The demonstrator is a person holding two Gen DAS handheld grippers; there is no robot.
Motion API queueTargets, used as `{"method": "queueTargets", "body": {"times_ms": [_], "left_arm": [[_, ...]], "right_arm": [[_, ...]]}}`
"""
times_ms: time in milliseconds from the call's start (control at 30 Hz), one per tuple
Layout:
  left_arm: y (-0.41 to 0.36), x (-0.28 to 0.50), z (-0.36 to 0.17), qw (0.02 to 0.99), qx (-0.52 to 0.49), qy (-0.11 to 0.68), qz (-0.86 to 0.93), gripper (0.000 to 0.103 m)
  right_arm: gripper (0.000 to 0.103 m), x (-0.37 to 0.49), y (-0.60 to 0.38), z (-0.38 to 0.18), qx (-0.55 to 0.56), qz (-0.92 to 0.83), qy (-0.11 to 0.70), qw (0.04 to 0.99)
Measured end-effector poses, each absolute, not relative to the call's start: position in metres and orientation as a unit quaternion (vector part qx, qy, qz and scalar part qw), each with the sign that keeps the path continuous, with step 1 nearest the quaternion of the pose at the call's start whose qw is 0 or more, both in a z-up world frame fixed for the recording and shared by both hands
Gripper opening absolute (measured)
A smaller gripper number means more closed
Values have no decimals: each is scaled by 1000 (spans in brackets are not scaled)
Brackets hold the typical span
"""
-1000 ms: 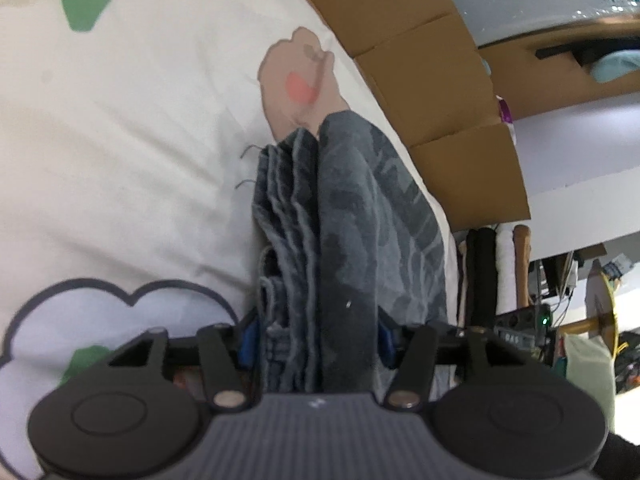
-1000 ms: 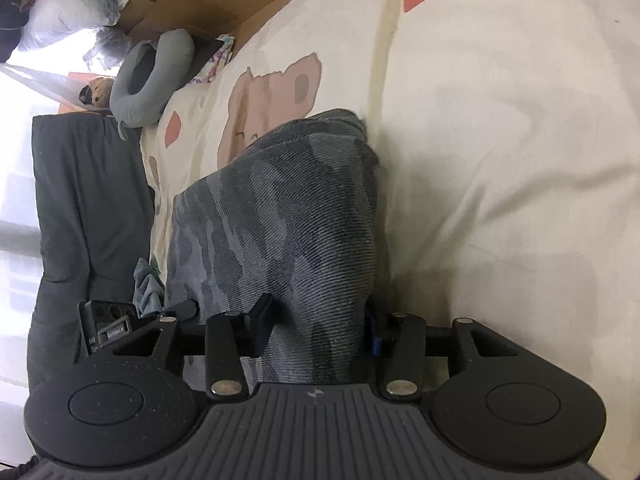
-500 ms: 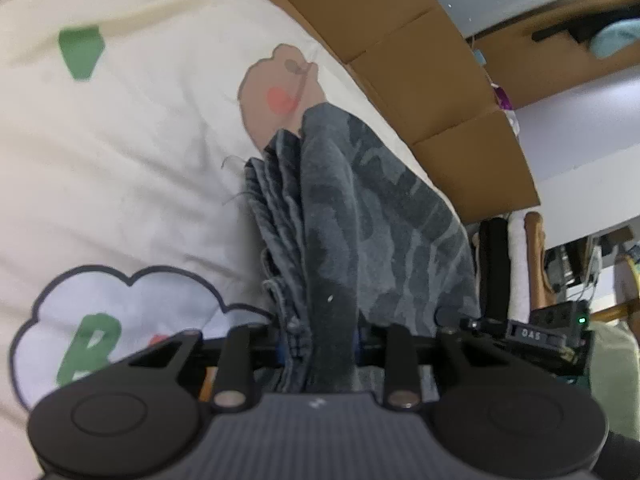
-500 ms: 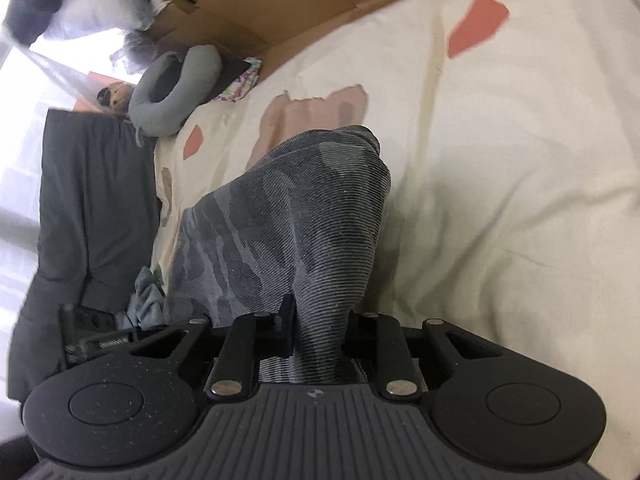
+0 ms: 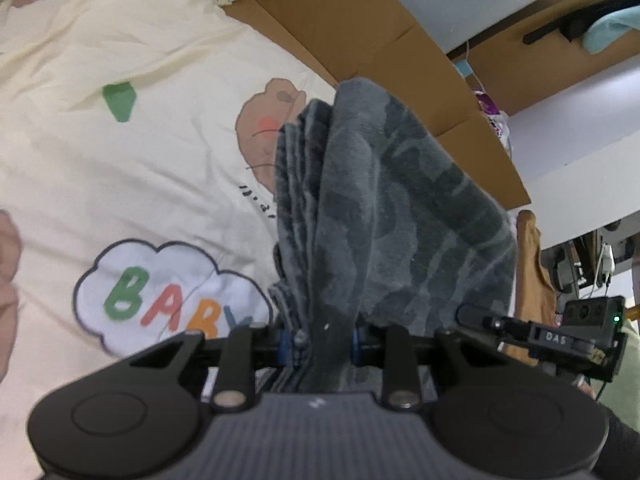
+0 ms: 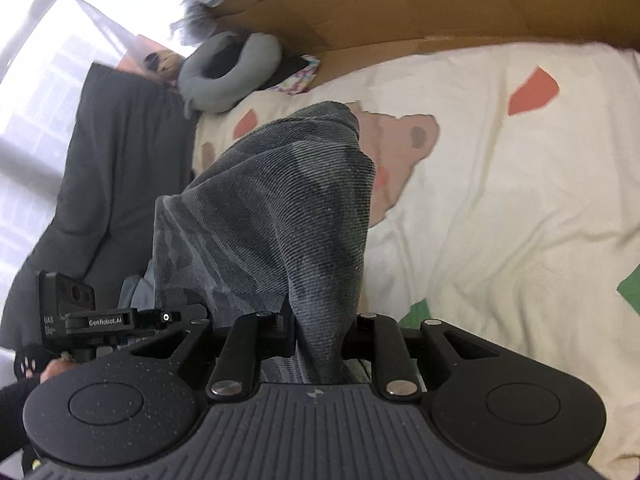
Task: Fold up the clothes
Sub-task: 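Carry the hanging folded pants with both tools away from the bed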
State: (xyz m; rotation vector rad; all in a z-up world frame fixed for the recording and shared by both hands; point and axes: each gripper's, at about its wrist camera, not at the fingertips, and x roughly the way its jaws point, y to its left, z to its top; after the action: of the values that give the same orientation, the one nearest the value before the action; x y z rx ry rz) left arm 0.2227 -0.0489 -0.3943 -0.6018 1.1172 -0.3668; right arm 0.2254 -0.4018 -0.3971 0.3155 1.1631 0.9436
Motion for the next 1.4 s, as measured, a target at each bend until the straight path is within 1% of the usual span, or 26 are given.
{"method": "queueTargets", "body": {"times_ms": [133, 333, 633, 967, 1400], "left_arm": [[-48, 209, -369, 799, -279, 507, -162, 28], [-50, 205, -317, 817, -265, 483, -169, 27], [-65, 208, -218, 852, -240, 427, -187, 27], [-98, 199, -115, 876, -221, 378, -202, 27], [-140, 182, -16, 893, -211, 323, -231, 27]], "right_arm": [[17, 213, -404, -369, 132, 439, 516, 724], [16, 201, -412, -316, 134, 450, 487, 736], [16, 189, -431, -220, 157, 447, 419, 774], [16, 175, -467, -112, 157, 444, 351, 809], [16, 159, -513, 13, 144, 426, 288, 846]]}}
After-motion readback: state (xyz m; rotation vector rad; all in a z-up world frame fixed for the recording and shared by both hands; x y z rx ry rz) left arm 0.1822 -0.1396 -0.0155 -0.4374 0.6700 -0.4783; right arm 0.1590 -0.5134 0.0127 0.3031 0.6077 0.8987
